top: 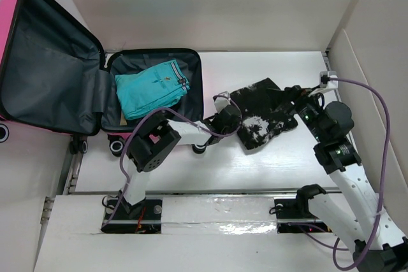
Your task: Pack the luggage
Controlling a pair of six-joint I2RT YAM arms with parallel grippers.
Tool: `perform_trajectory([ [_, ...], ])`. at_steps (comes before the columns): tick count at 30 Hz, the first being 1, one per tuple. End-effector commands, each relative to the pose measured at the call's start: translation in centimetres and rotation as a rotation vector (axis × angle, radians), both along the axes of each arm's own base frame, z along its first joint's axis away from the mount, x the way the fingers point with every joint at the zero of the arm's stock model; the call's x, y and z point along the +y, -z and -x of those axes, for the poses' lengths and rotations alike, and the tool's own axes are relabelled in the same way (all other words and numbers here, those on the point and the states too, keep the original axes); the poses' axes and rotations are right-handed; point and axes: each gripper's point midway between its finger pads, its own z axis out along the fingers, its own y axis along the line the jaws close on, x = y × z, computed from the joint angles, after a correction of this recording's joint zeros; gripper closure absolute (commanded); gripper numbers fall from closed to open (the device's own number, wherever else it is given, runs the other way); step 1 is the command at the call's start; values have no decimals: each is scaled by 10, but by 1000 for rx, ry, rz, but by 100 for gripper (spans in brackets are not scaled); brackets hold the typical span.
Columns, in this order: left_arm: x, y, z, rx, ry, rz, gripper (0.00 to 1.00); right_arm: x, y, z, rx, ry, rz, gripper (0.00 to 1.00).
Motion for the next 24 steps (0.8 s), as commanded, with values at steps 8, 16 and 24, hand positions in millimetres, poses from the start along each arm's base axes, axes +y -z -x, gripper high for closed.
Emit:
perform_trajectory([
  [8,25,-178,-76,-376,185,-25,100,-15,40,-24,60,172,-29,0],
  [16,129,-247,-118,-412,157,13,100,-22,70,-31,68,220,-30,0],
  [24,267,-250,-119,-367,-74,-186,100,-20,89,-37,125,210,24,0],
])
